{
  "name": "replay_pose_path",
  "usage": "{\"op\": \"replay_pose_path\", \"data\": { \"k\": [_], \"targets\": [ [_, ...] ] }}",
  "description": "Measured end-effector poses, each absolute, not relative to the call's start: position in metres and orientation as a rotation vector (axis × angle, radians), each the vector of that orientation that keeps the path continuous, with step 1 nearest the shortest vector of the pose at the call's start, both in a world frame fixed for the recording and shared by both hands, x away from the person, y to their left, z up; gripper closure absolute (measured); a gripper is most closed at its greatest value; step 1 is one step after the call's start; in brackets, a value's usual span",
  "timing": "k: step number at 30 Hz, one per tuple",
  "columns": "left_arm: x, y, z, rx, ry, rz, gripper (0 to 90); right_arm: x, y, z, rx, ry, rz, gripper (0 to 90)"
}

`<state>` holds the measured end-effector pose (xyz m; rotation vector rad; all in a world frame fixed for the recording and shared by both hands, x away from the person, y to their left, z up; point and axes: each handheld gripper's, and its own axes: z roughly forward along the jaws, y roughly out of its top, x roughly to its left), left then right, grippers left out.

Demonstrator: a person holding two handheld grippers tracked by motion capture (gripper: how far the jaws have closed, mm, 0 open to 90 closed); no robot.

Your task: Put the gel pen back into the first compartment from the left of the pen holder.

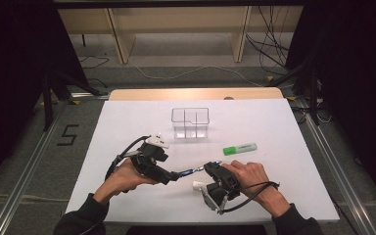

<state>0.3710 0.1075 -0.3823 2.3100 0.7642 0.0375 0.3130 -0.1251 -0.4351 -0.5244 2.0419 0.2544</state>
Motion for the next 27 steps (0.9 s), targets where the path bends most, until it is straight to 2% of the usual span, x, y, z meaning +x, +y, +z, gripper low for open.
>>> {"op": "replay_pose_path", "data": {
  "k": [17,27],
  "targets": [
    [0.383,0.087,-0.393,2.415,0.714,-0.067,27.1,0.302,-0.117,-0.443,-0.654,1.893,0.203,80.3],
    [0.391,0.078,-0.401,2.436,0.670,-0.157,40.4,0.300,-0.115,-0.446,-0.685,1.874,0.199,80.3]
  ]
}}
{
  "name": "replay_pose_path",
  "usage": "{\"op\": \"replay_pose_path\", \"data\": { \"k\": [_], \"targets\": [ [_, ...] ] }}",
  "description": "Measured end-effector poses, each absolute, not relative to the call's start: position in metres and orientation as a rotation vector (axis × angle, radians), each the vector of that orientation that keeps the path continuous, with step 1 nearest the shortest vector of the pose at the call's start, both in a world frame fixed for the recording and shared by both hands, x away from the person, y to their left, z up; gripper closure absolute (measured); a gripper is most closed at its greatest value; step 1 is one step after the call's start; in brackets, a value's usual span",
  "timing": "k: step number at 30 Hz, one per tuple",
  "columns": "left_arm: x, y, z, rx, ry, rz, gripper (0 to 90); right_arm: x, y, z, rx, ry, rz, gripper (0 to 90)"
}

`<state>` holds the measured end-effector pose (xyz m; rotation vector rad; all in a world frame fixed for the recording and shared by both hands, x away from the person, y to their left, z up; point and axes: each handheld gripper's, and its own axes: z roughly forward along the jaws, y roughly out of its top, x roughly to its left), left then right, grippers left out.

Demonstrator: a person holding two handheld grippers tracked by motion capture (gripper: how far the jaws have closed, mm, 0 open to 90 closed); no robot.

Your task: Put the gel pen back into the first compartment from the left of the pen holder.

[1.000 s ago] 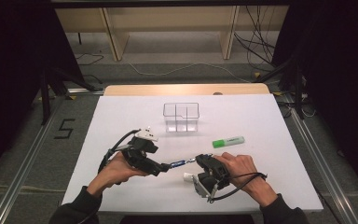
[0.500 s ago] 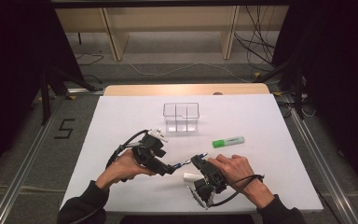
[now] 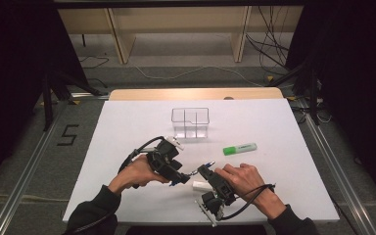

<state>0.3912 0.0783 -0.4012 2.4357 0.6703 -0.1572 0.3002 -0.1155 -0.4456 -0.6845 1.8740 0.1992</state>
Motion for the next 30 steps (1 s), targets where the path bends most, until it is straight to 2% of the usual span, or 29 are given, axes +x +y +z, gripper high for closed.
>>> {"op": "replay_pose_path", "data": {
  "k": [9,30],
  "targets": [
    [0.392,0.073,-0.404,2.464,0.633,-0.205,55.1,0.298,-0.113,-0.447,-0.704,1.860,0.194,80.3],
    [0.397,0.065,-0.409,2.478,0.577,-0.303,71.9,0.297,-0.112,-0.449,-0.751,1.825,0.184,80.3]
  ]
}}
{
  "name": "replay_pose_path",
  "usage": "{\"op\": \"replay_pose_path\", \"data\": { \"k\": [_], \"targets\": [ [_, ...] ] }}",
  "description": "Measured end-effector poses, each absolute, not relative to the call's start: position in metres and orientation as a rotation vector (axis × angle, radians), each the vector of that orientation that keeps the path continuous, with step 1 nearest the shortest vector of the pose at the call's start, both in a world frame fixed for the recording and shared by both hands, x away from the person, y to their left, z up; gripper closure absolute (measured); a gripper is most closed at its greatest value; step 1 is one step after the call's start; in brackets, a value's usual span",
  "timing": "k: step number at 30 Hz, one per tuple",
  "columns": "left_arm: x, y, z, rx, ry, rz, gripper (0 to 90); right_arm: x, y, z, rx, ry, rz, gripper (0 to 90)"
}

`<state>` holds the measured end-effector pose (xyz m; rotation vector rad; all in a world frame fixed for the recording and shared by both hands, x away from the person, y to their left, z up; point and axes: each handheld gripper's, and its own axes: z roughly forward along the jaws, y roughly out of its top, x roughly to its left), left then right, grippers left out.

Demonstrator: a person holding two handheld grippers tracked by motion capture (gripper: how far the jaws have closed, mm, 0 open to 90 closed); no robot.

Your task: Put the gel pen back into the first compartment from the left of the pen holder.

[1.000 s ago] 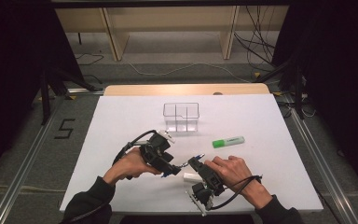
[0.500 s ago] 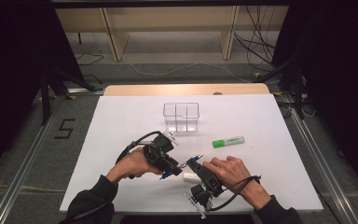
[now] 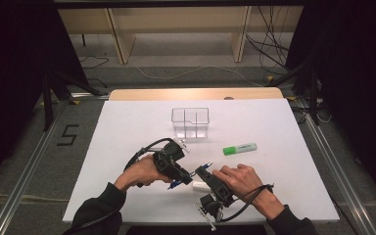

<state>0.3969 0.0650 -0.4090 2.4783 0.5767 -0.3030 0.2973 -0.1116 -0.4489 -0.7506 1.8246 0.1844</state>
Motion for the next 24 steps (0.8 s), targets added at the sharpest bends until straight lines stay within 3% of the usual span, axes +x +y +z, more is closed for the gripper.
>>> {"op": "replay_pose_path", "data": {
  "k": [8,24],
  "targets": [
    [0.3975,0.0624,-0.4119,2.490,0.578,-0.311,76.9,0.2964,-0.1107,-0.4500,-0.765,1.826,0.185,80.3],
    [0.3980,0.0608,-0.4152,2.515,0.542,-0.319,78.6,0.2954,-0.1112,-0.4519,-0.798,1.825,0.181,79.9]
  ]
}}
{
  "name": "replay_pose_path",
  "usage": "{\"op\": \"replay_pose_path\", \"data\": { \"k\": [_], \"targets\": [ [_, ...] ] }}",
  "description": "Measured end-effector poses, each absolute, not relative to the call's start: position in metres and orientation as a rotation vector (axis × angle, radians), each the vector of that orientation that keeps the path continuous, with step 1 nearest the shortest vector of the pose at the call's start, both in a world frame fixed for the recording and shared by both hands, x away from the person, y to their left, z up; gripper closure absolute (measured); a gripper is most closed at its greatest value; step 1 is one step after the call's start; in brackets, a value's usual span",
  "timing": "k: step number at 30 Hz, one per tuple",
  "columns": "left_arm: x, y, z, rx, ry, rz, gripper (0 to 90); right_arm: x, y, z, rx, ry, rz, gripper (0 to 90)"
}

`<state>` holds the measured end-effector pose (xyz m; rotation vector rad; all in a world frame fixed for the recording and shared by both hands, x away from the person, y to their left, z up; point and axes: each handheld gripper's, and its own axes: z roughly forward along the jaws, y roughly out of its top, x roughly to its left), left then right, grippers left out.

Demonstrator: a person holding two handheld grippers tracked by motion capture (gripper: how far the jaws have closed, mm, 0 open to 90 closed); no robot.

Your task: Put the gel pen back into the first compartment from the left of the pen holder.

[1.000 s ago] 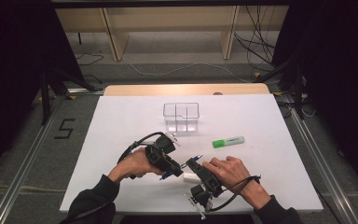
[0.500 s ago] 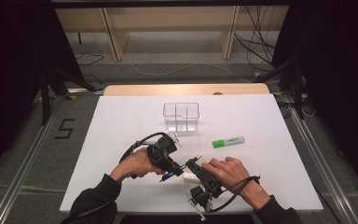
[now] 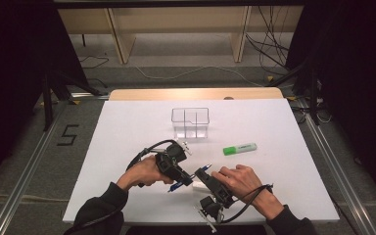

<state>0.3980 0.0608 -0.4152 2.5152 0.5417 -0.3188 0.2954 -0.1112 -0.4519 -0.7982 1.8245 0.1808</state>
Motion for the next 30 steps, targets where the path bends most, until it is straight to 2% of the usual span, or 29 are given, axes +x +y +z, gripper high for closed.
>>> {"op": "replay_pose_path", "data": {
  "k": [4,7,12,19,24,30],
  "targets": [
    [0.397,0.061,-0.415,2.501,0.548,-0.323,78.8,0.296,-0.112,-0.451,-0.799,1.832,0.186,78.9],
    [0.398,0.063,-0.413,2.498,0.547,-0.315,78.8,0.296,-0.114,-0.450,-0.784,1.824,0.183,68.2],
    [0.398,0.068,-0.410,2.482,0.568,-0.298,78.8,0.294,-0.118,-0.443,-0.725,1.858,0.242,63.5],
    [0.401,0.075,-0.409,2.458,0.609,-0.273,78.8,0.299,-0.122,-0.432,-0.592,1.914,0.353,51.8],
    [0.406,0.082,-0.409,2.423,0.654,-0.243,78.8,0.305,-0.129,-0.420,-0.396,2.008,0.537,46.5],
    [0.408,0.088,-0.405,2.370,0.699,-0.187,78.8,0.317,-0.142,-0.414,-0.183,2.094,0.683,44.2]
  ]
}}
